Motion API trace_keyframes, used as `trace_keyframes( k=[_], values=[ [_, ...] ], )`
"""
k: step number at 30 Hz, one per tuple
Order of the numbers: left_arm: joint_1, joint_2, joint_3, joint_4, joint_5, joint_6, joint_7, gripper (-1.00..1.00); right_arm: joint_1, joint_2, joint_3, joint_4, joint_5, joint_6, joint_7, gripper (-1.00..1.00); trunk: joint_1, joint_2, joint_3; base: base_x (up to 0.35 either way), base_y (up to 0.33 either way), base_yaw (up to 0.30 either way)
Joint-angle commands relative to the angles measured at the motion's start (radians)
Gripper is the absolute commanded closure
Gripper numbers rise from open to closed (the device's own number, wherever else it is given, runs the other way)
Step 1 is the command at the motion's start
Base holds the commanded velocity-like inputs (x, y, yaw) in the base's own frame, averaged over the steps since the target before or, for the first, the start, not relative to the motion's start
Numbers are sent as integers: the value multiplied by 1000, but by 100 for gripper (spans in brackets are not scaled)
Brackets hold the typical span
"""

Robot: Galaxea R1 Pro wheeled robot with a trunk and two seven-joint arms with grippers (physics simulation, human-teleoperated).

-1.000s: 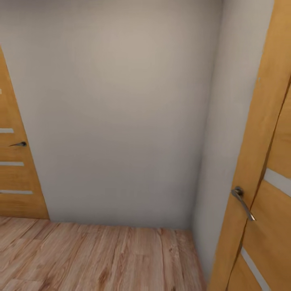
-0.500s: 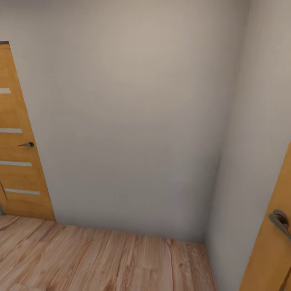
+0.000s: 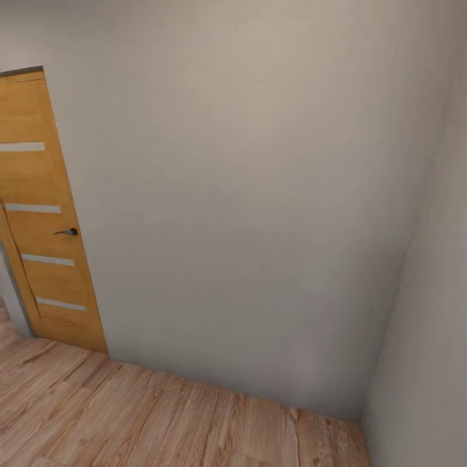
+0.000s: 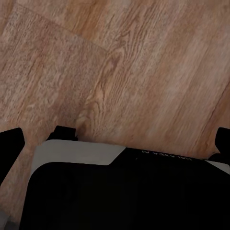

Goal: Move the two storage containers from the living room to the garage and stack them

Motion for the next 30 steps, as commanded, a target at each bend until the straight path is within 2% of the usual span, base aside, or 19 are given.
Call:
trace_keyframes(
  k=[1, 15, 30],
  values=[
    [-1, 0, -7, 2, 10, -4, -3, -100, -1, 1, 9, 3, -10, -6, -2, -100, 1, -1, -1, 321, 0, 268],
    [-1, 0, -5, 2, 11, -8, -3, -100, -1, 1, 8, 3, -10, -7, -2, -100, 1, -1, -1, 303, 0, 269],
    [-1, 0, -5, 2, 11, -9, -2, -100, -1, 1, 9, 3, -9, -8, -2, -100, 1, -1, -1, 20, 0, 291]
  ],
)
